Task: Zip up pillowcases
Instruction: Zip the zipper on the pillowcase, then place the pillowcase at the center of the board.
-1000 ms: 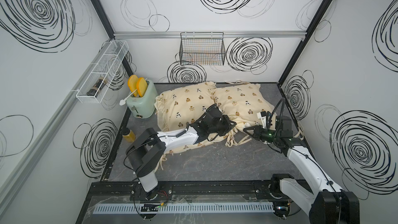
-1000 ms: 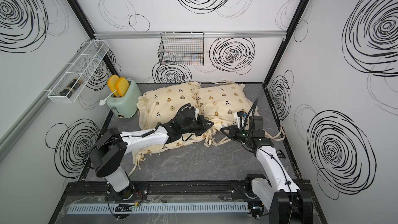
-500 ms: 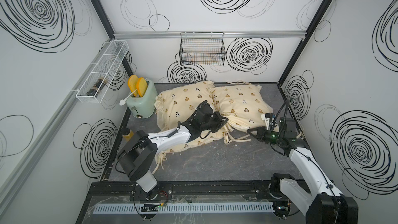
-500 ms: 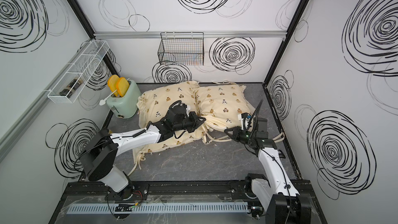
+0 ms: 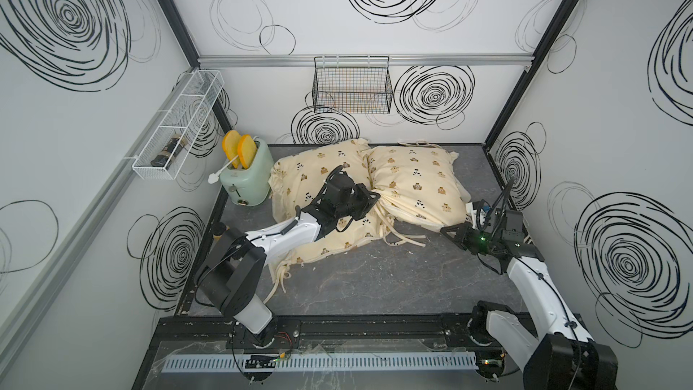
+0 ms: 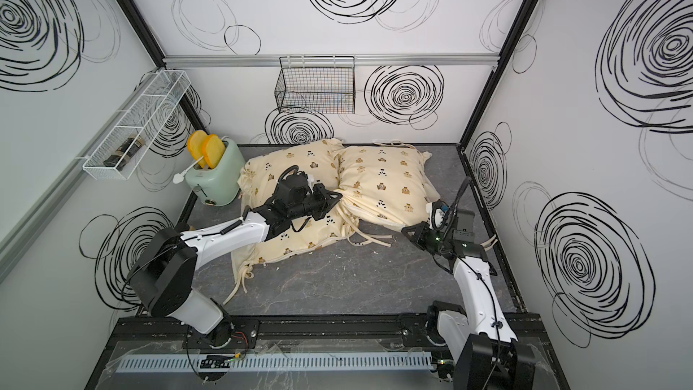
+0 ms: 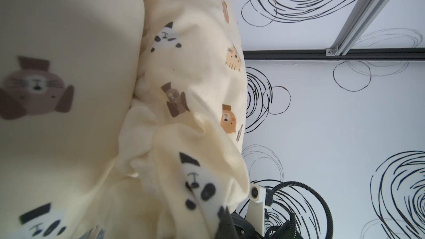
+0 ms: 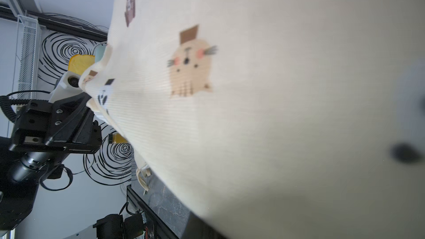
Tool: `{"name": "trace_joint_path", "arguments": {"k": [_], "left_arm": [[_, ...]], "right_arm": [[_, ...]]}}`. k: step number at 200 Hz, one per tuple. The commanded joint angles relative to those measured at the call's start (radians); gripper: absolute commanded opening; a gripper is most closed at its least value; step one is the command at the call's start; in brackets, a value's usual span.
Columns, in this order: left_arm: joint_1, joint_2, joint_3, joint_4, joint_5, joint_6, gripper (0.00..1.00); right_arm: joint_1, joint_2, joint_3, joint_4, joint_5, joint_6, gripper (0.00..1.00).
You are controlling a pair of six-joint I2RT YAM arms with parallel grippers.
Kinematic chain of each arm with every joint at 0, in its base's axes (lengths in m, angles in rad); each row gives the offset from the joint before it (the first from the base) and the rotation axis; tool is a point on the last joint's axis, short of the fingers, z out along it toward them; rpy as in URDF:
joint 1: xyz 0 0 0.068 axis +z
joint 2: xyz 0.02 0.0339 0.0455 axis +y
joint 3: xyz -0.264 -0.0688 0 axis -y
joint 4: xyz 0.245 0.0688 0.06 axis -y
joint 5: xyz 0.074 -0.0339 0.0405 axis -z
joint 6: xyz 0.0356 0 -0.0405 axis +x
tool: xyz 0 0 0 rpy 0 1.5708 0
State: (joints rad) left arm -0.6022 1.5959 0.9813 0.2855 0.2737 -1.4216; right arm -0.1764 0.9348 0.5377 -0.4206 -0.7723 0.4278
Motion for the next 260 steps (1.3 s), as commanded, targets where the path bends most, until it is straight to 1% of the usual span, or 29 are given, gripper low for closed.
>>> {"name": "trace_joint_path", "arguments": {"k": [1,41,65,108,162,184,188,200,214,222,240,250,260], "left_arm": [[0.043,-0.033,-0.012,0.046,-0.071,0.009,0.0],[0.07,-0.03,-0.033,0.07,-0.067,0.0,0.0],[0.089,-0.04,-0.053,0.078,-0.062,-0.003,0.0],[0.099,-0.063,-0.085,0.089,-0.061,-0.003,0.0],[0.079,-0.055,-0.116,0.141,-0.035,-0.032,0.0],[0.042,-0.037,-0.099,0.141,-0.036,-0.029,0.0],[0.033,-0.035,-0.093,0.135,-0.038,-0.024,0.0],[0.0,-0.024,-0.08,0.126,-0.044,-0.017,0.0],[-0.034,-0.013,-0.076,0.13,-0.053,-0.014,0.0],[-0.052,-0.008,-0.075,0.127,-0.063,-0.009,0.0],[-0.093,0.007,-0.072,0.117,-0.075,0.002,0.0],[-0.122,0.015,-0.072,0.119,-0.081,0.004,0.0],[-0.155,0.027,-0.067,0.117,-0.085,0.009,0.0]], "right_arm": [[-0.046,-0.009,0.014,-0.084,0.057,-0.036,0.0],[-0.094,-0.011,0.013,-0.089,0.058,-0.033,0.0],[-0.118,-0.014,0.013,-0.093,0.079,-0.033,0.0],[-0.192,-0.03,0.006,-0.065,0.099,-0.014,0.0],[-0.21,-0.033,-0.007,-0.052,0.111,-0.007,0.0],[-0.212,-0.038,0.0,-0.058,0.106,-0.002,0.0],[-0.213,-0.04,0.004,-0.062,0.104,0.0,0.04],[-0.215,-0.046,0.02,-0.067,0.089,0.005,0.2],[-0.215,-0.05,0.056,-0.093,0.068,0.004,0.44],[-0.215,-0.053,0.086,-0.114,0.067,-0.001,0.56],[-0.215,-0.07,0.149,-0.143,0.091,-0.01,0.78],[-0.215,-0.078,0.17,-0.138,0.108,-0.013,0.92],[-0.215,-0.083,0.175,-0.104,0.114,-0.018,1.0]]}}
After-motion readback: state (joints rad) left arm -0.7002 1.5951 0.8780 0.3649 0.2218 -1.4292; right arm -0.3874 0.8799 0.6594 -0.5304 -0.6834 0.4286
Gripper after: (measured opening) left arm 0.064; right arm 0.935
